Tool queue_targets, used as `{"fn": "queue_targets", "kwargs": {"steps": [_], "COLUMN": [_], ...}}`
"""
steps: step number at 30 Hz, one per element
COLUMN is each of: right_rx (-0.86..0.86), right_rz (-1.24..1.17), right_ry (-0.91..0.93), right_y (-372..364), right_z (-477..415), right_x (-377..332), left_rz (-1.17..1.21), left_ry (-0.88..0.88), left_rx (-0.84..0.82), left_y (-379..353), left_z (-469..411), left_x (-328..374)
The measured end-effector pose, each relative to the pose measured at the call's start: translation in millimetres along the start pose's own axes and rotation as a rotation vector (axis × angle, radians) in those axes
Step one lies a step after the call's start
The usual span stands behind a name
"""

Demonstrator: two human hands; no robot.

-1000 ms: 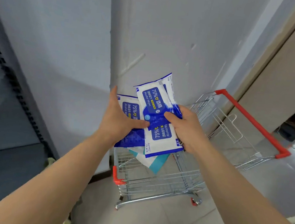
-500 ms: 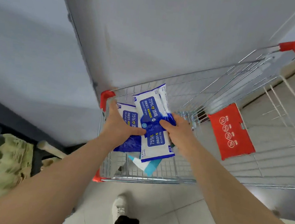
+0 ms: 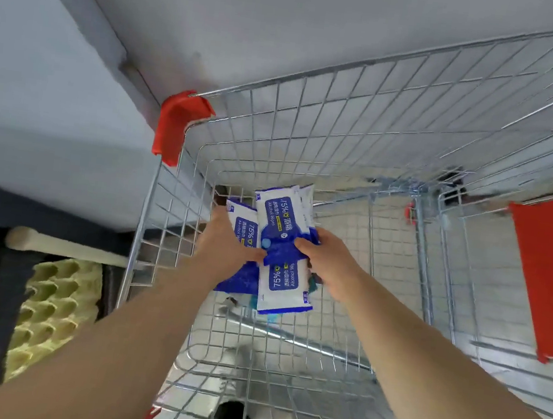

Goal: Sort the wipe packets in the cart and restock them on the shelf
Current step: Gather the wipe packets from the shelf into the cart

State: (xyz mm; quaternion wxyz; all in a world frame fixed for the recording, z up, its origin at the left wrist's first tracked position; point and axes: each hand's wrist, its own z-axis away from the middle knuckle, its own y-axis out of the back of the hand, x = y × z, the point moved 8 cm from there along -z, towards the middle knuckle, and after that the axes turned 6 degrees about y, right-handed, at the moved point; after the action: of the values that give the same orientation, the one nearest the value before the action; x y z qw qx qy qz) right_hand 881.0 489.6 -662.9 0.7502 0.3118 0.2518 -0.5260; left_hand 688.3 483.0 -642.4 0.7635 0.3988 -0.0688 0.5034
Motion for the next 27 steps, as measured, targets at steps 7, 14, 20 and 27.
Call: {"fn": "queue_targets", "kwargs": {"steps": [7,14,20,27], "right_rx": [-0.029,-0.066,0.012,0.029], "right_rz": [0.528,0.911,1.097,1.142], "right_ry": [0.012,0.407,0.757,1.152], "right_y": [-2.1,-4.2,-7.0,-29.4], "right_z": [-23.9,36.6,130.6,292.4], "right_x": [19.1,-74.8,-176.9,-304.3], "left_rz": [-0.441,-0.905,-0.8,-0.598], "left_ry": [-0.065,-0.292,-0.371,-0.414], "left_rx": [0.079,0.278,0.401,0.701], "left_y": [-7.6,28.0,89.6,217.7], "left_z": [-9.6,45.7,140.6,304.1], "left_x": [4.5,61.1,101.5,129.1]}}
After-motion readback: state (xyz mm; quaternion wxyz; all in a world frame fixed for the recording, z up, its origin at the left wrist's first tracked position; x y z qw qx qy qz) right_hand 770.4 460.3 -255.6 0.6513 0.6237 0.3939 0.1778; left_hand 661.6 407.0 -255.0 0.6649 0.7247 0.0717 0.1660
